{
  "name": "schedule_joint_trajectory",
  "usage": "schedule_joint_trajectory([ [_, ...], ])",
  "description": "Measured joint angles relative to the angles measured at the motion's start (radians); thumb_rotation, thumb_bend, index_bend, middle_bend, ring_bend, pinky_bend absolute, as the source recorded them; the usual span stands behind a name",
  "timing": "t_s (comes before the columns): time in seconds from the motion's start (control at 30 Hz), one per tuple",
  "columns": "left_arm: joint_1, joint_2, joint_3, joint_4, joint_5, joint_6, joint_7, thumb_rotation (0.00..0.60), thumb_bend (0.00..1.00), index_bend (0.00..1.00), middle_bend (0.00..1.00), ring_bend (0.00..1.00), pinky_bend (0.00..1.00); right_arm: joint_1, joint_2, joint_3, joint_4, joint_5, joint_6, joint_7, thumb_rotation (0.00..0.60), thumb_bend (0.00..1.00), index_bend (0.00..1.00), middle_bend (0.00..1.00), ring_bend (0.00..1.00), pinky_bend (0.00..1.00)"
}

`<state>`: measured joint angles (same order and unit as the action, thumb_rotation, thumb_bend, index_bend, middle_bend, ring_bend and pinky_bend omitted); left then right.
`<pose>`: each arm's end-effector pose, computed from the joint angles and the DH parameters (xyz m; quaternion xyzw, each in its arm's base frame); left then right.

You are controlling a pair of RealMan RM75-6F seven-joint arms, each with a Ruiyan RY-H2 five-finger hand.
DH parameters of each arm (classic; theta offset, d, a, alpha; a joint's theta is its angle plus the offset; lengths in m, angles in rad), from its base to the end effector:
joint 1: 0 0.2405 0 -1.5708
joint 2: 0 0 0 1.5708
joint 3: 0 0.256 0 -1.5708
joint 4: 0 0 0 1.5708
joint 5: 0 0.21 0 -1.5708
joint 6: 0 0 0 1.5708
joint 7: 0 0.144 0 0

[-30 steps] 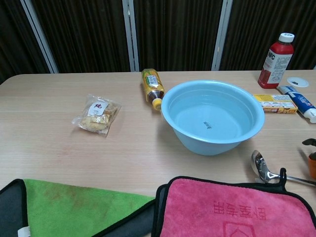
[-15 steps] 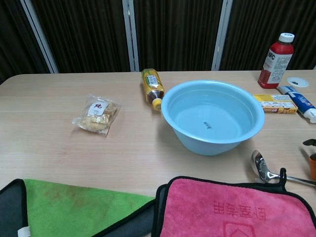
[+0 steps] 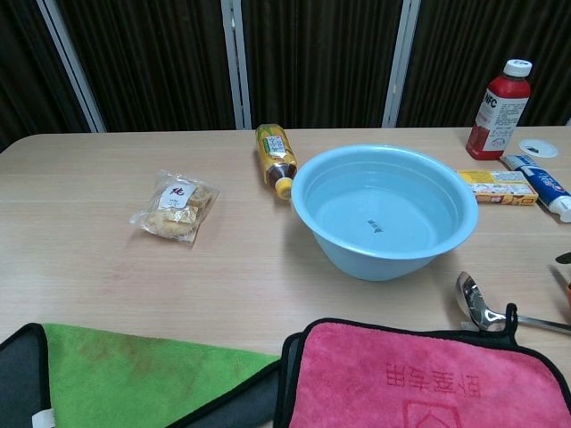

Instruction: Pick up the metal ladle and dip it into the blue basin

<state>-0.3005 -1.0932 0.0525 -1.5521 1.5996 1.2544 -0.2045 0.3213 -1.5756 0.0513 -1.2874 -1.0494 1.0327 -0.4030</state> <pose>-0.2963 0.2208 0.1262 -0.6945 -0.4277 -0.3711 0.4439 -0.3352 -0.2382 -0.0108 0.6640 -0.4768 0.1797 0.5472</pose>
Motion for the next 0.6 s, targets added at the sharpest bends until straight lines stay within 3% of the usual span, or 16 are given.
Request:
schedule_joint_trajectory([
  [0.27, 0.0, 0.002, 0.002, 0.001, 0.006, 0.005, -0.007, 0.6, 0.57, 0.0, 0.0, 0.0, 0.0, -0.007, -0.003, -0.004, 0.012, -0.013, -0.001, 0.02, 0.6, 0.41, 0.6, 0.0, 0.0, 0.0],
  [0.6, 0.001, 0.006, 0.007, 0.0, 0.022, 0.015, -0.02, 0.6, 0.56, 0.0, 0.0, 0.0, 0.0, -0.022, 0.037, 0.001, -0.057, -0.045, 0.065, 0.008, 0.6, 0.42, 0.63, 0.0, 0.0, 0.0],
])
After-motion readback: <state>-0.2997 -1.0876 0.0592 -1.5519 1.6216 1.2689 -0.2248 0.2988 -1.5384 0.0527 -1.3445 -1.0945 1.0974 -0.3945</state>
